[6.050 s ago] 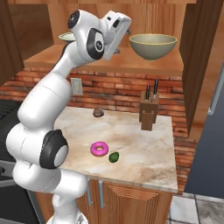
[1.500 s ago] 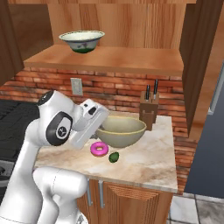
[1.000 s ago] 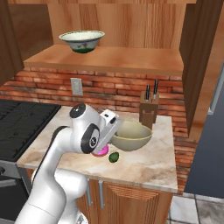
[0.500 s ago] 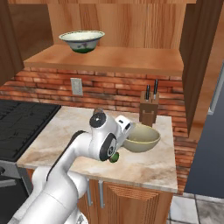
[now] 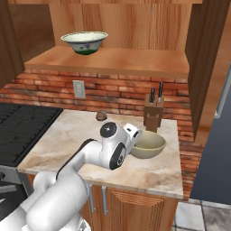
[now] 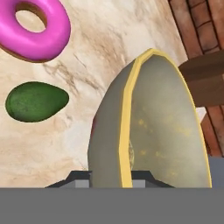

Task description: Pick both bowls and place them on the counter. Then place the donut in one bowl and place the avocado in the other bowl.

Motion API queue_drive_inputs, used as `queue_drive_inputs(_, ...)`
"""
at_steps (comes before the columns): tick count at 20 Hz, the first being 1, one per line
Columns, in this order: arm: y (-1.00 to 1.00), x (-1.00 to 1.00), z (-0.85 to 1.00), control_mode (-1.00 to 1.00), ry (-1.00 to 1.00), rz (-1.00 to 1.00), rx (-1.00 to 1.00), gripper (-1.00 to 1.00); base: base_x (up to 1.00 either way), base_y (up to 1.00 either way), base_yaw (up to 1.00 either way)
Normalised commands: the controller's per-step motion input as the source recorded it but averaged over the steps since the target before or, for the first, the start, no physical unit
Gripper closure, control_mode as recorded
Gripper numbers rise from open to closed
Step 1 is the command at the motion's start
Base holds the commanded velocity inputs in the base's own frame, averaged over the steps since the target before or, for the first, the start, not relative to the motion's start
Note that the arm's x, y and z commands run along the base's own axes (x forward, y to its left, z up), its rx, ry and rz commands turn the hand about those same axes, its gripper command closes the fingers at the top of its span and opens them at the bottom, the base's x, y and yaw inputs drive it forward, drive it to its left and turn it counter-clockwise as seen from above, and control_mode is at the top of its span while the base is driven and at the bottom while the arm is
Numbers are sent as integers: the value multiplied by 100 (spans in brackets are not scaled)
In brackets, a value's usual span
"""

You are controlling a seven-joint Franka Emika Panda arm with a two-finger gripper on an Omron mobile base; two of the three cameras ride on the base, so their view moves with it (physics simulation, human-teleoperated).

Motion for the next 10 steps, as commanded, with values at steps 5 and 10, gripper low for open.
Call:
queue_drive_inputs(5, -6, 18, -25, -100, 0, 5, 1, 100, 0, 0, 0)
queue_drive_inputs(10, -7, 9, -21, -100, 0, 4, 2, 100, 0, 0, 0)
